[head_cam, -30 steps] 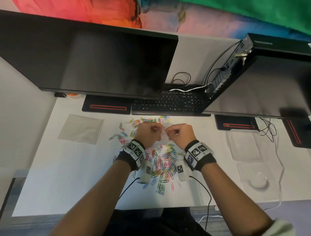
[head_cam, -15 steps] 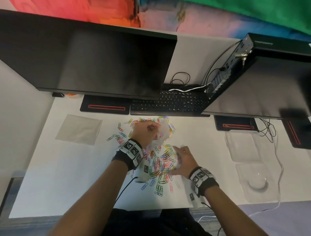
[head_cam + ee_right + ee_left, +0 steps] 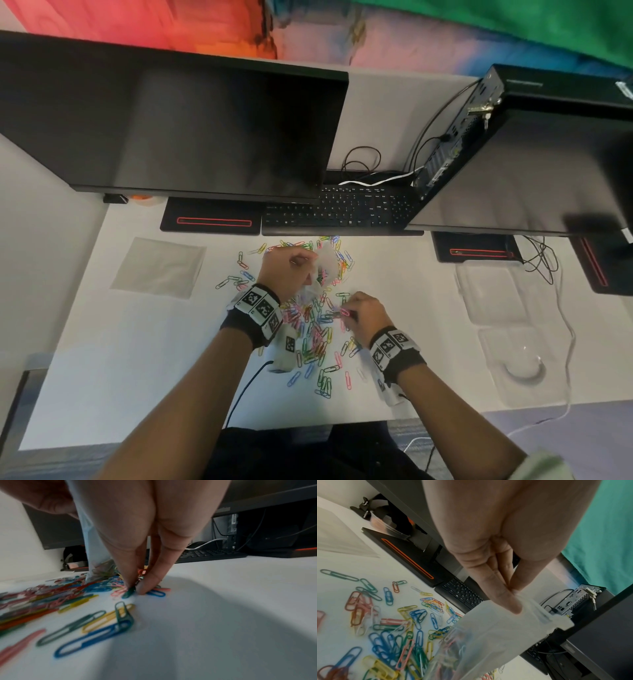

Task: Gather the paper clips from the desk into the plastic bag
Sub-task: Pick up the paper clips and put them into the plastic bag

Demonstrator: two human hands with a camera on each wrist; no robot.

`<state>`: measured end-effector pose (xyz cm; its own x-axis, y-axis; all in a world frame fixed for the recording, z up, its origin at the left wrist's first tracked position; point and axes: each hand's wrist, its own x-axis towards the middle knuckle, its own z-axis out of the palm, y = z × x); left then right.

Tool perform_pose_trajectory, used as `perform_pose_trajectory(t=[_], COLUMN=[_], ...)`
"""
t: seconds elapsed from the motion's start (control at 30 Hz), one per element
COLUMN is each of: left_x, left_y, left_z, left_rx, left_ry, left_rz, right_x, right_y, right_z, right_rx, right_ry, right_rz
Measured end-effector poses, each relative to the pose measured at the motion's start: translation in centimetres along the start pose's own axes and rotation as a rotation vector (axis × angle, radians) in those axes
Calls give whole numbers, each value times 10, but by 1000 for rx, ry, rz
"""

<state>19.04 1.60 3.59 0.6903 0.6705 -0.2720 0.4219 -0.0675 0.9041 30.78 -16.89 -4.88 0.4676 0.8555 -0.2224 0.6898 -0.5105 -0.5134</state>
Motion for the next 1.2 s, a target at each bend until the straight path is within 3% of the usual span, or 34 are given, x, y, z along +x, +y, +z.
perform_pose_trajectory(t=[0.1, 0.17, 0.23, 0.47, 0.6, 0.77, 0.97, 1.03, 1.1, 1.2], left_x=[-3, -4, -5, -10, -10, -10, -11, -11, -10, -8], left_y=[1, 2, 3, 4, 6, 12, 11, 13, 12, 11], left_z=[-2, -2, -3, 10, 15, 13, 9, 6, 3, -4], left_rx=[-3, -1, 3, 15, 31, 84, 79, 85, 106, 98], left_ry=[4, 3, 1, -32, -18, -41, -55, -39, -19, 11], left_rz=[-2, 6, 10, 33, 62, 75, 58, 70, 92, 103], right_x=[2, 1, 1, 11, 23, 29, 35, 34, 30, 20], right_y=[5, 6, 1, -37, -62, -73, -81, -81, -76, -52], right_z=[-9, -24, -44, -92, -87, -76, -86, -92, -98, -99], right_rx=[180, 489, 797, 1241, 1160, 458, 125, 165, 378, 569], right_ry=[38, 25, -26, -4, 32, 139, 22, -6, 39, 100], right_rz=[147, 333, 423, 257, 214, 91, 12, -21, -18, 176])
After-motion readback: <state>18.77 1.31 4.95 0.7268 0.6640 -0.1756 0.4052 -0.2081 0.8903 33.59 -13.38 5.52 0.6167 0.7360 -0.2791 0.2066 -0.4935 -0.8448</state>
